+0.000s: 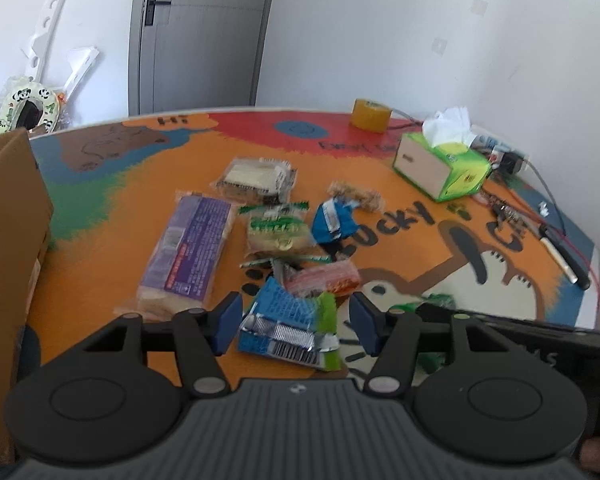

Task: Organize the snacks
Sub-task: 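Grasp the blue-and-white pack with the left tool while the right tool grasps the green pack, then carry the blue-and-white pack and the green pack to the cardboard box with both tools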

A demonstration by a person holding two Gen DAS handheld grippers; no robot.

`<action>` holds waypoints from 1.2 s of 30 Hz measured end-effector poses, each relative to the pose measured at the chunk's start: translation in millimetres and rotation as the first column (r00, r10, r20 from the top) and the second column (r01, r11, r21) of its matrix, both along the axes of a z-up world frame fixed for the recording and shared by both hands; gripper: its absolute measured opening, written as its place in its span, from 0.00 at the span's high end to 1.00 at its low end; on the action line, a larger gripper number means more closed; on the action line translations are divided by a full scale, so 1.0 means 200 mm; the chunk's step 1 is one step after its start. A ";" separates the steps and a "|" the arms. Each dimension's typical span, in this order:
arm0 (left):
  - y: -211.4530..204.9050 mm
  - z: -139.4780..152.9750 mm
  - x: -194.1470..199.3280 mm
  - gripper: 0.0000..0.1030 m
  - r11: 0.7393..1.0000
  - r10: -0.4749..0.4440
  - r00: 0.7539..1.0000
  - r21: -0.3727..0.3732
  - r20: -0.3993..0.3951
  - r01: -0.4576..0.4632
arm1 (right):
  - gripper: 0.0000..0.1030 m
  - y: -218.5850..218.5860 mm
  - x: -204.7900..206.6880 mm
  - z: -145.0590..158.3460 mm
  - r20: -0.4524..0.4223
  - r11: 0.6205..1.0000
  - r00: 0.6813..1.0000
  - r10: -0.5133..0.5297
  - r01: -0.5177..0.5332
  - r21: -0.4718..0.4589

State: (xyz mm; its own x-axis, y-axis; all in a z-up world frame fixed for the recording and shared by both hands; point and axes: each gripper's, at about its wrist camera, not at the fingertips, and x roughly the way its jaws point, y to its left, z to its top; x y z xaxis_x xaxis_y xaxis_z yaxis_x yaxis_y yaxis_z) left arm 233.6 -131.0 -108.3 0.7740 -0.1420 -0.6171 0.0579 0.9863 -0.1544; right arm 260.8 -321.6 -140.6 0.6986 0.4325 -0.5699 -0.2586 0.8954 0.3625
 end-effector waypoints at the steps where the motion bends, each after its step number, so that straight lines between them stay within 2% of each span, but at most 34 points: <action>1: 0.00 -0.01 0.01 0.43 1.000 -0.003 1.000 0.001 -0.010 0.003 | 0.60 0.00 0.00 0.00 0.001 1.000 1.000 -0.001 0.001 -0.002; 7: 0.02 -0.06 0.02 0.46 1.000 0.009 1.000 0.005 -0.028 -0.009 | 0.58 0.05 0.00 0.00 0.022 0.998 1.000 0.002 -0.001 -0.058; 10: 0.03 -0.06 0.01 0.54 1.000 0.012 1.000 0.009 -0.028 -0.012 | 0.58 0.07 0.00 0.00 0.028 0.997 1.000 0.000 0.002 -0.077; 12: 0.03 -0.06 0.01 0.67 1.000 0.013 0.999 0.002 -0.037 -0.013 | 0.63 0.07 -0.01 0.01 0.024 0.997 1.000 0.008 -0.006 -0.077; 18: 0.04 0.00 -0.04 0.69 1.000 0.009 1.000 -0.019 -0.009 -0.009 | 0.64 0.07 -0.04 0.05 0.037 0.998 0.999 0.003 0.000 -0.068; 36: 0.19 0.31 -0.26 0.69 0.998 0.055 0.990 -0.034 0.129 -0.050 | 0.64 0.23 -0.17 0.30 0.147 0.998 0.988 0.045 -0.039 -0.042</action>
